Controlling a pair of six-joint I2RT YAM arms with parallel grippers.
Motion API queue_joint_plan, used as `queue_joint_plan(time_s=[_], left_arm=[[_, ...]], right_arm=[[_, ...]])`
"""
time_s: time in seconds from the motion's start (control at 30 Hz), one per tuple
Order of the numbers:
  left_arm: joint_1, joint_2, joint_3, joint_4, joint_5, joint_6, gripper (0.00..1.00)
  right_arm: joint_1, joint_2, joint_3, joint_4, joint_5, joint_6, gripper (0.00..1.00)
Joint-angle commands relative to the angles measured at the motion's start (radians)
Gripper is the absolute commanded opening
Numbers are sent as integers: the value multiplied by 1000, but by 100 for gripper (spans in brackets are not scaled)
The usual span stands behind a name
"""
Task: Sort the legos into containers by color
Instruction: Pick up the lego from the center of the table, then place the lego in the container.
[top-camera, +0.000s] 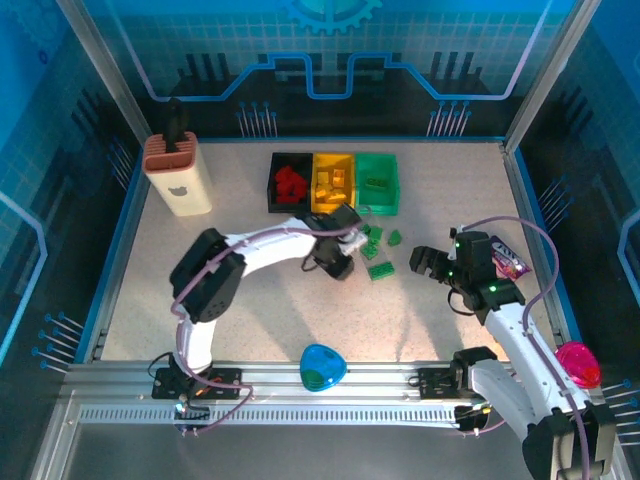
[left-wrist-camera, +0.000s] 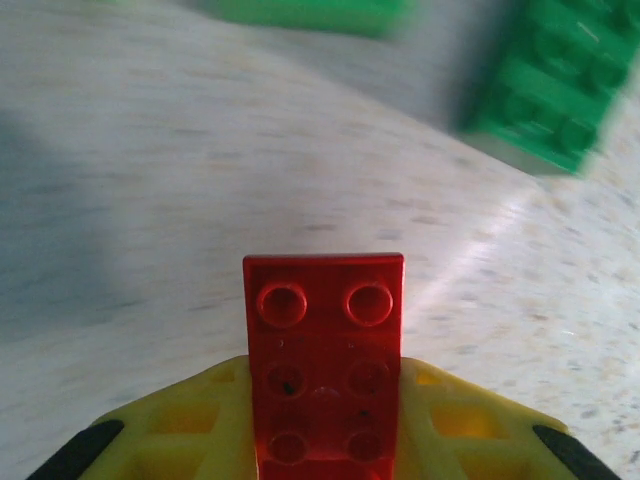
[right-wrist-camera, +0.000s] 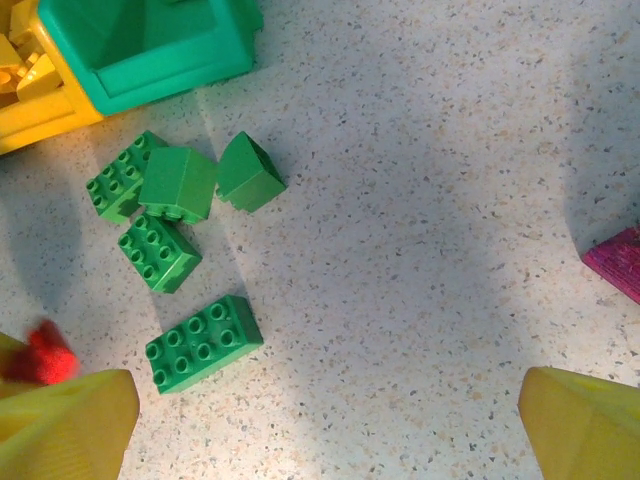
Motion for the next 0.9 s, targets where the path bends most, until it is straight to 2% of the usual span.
queue_joint_plan(time_s=[0.0, 0.17, 0.33, 0.57, 0.73, 0.8, 0.83, 0.87], left_arm=[[107, -117, -17, 50, 27, -84, 27], [249, -152, -9, 76, -10, -159, 27], [356, -114, 42, 79, -22, -231, 27], [433, -3, 170, 63, -42, -273, 27], [464, 135, 356, -26, -92, -268, 29], [468, 176, 415, -44, -96, -259, 34], [468, 191, 443, -56, -101, -258, 42], [468, 204, 473, -74, -102, -260, 55]], right_arm=[[-16, 2, -18, 23, -33, 14, 98], [-17, 46, -20, 56, -87, 10, 97], [-16, 94, -8, 67, -134, -5, 96], [-16, 98, -4, 61, -155, -16, 96], [-15, 97, 14, 41, -163, -28, 95], [-14, 92, 17, 35, -161, -31, 95], [-13, 92, 17, 33, -160, -32, 95], [-13, 89, 19, 30, -160, -35, 95]])
